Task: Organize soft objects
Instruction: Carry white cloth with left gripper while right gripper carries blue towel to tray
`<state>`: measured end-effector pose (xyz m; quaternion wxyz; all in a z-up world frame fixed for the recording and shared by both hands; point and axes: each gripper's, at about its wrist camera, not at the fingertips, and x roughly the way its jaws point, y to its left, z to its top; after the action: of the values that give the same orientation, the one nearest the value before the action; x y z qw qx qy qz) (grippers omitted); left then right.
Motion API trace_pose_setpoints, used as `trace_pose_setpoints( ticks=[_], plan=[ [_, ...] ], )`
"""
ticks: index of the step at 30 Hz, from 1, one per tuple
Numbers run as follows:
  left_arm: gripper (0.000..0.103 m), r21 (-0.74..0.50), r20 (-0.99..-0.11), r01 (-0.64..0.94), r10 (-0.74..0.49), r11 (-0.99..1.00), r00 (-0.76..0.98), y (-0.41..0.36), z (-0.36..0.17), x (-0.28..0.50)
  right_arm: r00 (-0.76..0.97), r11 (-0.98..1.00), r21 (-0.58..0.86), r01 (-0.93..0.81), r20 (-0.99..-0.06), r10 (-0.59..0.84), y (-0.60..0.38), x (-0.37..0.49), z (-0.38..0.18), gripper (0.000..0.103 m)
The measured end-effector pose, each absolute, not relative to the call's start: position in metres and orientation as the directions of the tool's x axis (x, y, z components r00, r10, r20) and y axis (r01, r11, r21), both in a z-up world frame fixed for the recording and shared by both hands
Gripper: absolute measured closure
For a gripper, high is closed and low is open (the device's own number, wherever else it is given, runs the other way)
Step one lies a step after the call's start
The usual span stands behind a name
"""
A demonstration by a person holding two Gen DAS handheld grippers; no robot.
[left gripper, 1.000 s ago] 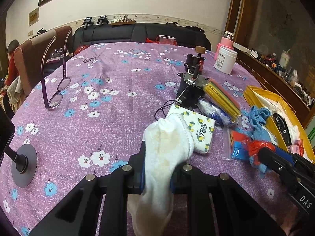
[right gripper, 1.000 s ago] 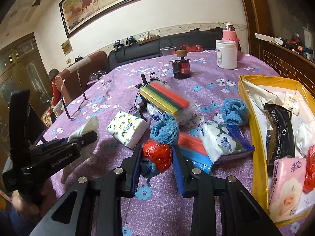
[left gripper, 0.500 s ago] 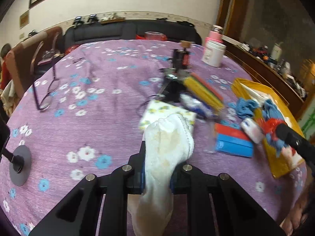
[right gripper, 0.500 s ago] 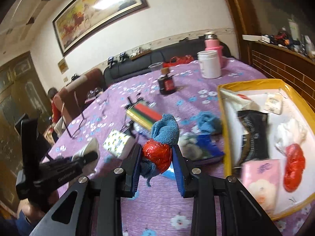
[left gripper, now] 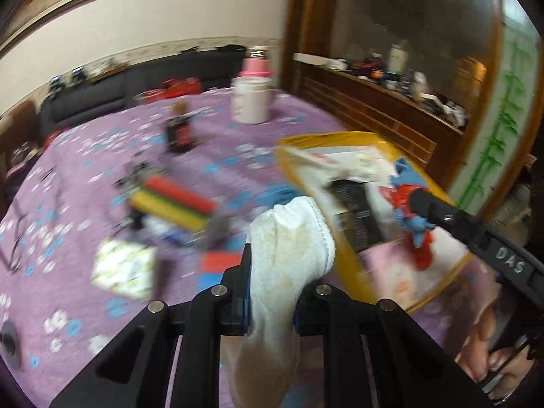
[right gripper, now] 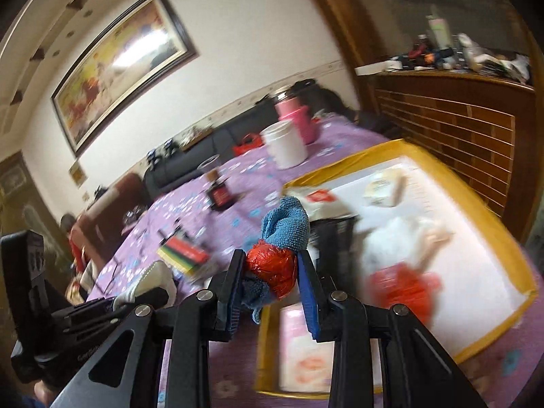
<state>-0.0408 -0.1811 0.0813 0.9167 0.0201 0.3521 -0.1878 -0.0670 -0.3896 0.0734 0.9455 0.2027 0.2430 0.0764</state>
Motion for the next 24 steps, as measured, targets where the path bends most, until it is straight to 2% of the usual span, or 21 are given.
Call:
trace_pose_setpoints(
  ticks=[5, 11, 17, 24],
  plan=[
    [0.086, -0.078, -0.653, 0.455, -0.391, 0.887, 0.649, -0.244, 0.083, -0.035, 0.89, 0.892, 0.45, 0.037, -0.421, 0.175, -0.43, -0.077, 0.076, 0.07],
    [0.086, -0.125, -0.686, 0.521, -0.453, 0.844, 0.57, -0.301, 0.067, -0.014, 0.896, 0.872, 0.472, 0.129, -0.432, 0.101, -0.47, -0.083, 0.075, 0.07],
    [0.086, -0.158, -0.702, 0.548, -0.483, 0.821, 0.522, -0.318, 0.047, -0.003, 0.881, 0.87, 0.458, 0.182, -0.469, 0.063, -0.49, -0.075, 0.072, 0.07],
    [0.086, -0.188, -0.719, 0.553, -0.498, 0.811, 0.485, -0.314, 0.033, 0.006, 0.836, 0.874, 0.459, 0.161, -0.534, 0.127, -0.493, -0.032, 0.07, 0.07]
  ],
)
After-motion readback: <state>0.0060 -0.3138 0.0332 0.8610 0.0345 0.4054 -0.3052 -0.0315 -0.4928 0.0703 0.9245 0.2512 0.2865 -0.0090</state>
